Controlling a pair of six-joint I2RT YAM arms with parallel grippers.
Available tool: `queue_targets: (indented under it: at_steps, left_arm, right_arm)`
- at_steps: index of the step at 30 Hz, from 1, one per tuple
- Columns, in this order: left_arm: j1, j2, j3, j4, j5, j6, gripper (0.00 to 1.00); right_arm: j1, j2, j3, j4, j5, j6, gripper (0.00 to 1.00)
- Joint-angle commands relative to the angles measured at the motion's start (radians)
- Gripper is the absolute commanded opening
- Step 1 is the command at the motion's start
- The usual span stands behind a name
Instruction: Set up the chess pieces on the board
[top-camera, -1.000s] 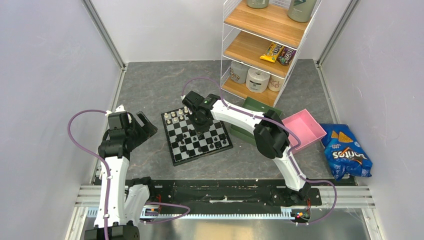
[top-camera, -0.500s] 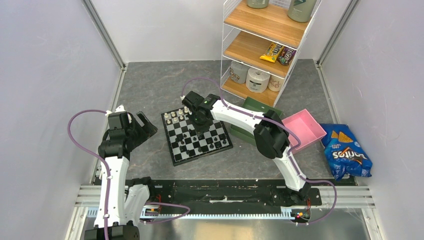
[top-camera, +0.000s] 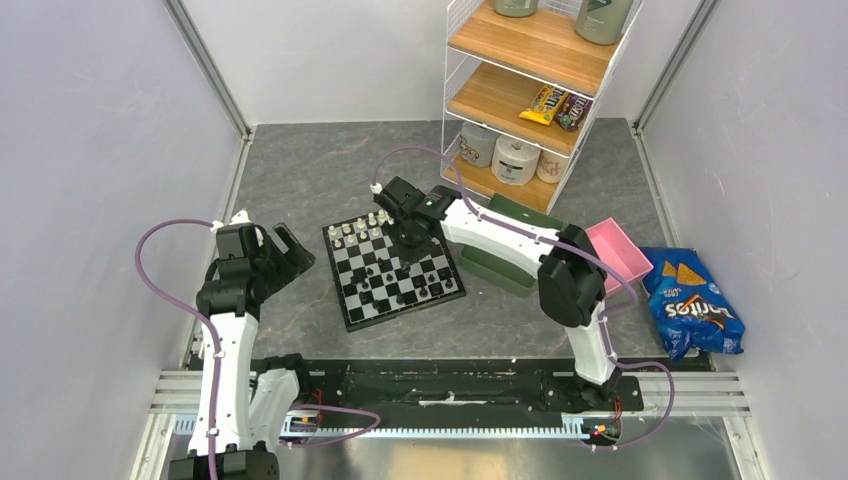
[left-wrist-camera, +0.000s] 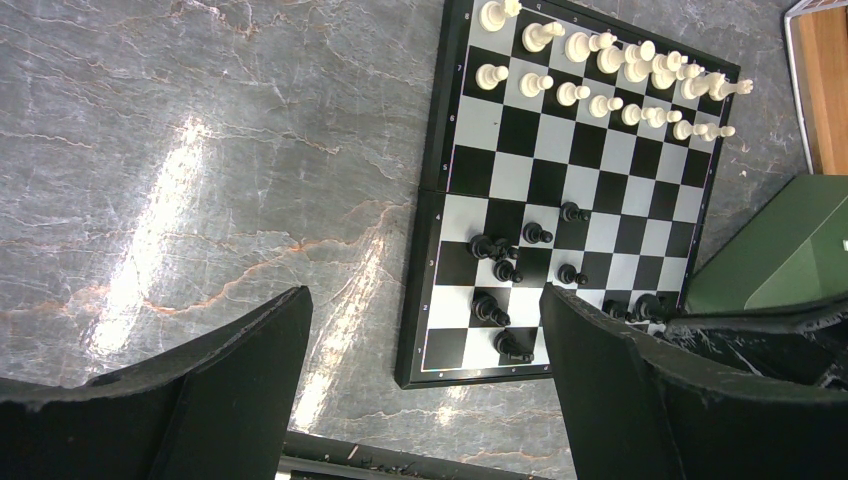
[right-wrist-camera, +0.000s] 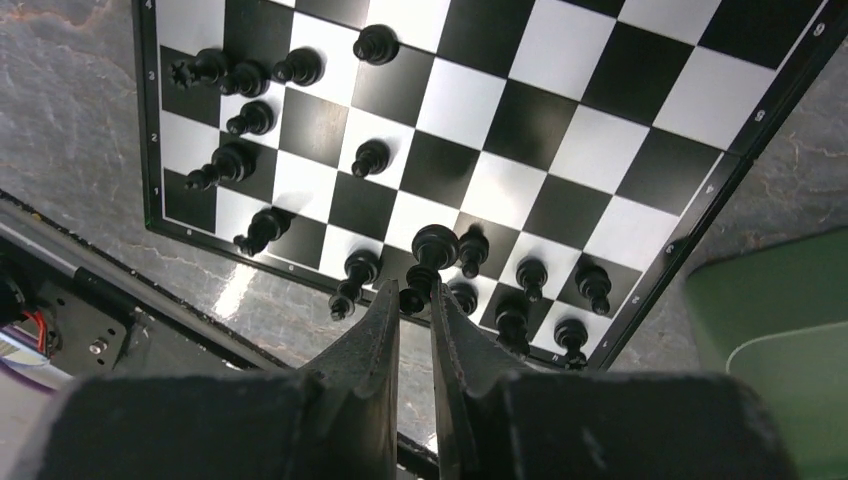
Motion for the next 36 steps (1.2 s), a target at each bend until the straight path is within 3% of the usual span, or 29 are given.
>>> queue_targets:
  at_steps: [1, 36]
  left_arm:
    - [-0.001, -0.005, -0.005, 0.034, 0.011, -0.016, 0.91]
    - [-0.001, -0.005, -0.005, 0.035, 0.016, -0.015, 0.91]
  right_arm:
    - [0.019, -0.079, -0.066, 0.038, -0.009, 0.027, 0.1]
    - [0.06, -0.048, -0.21, 0.112, -0.061, 0.069, 0.12]
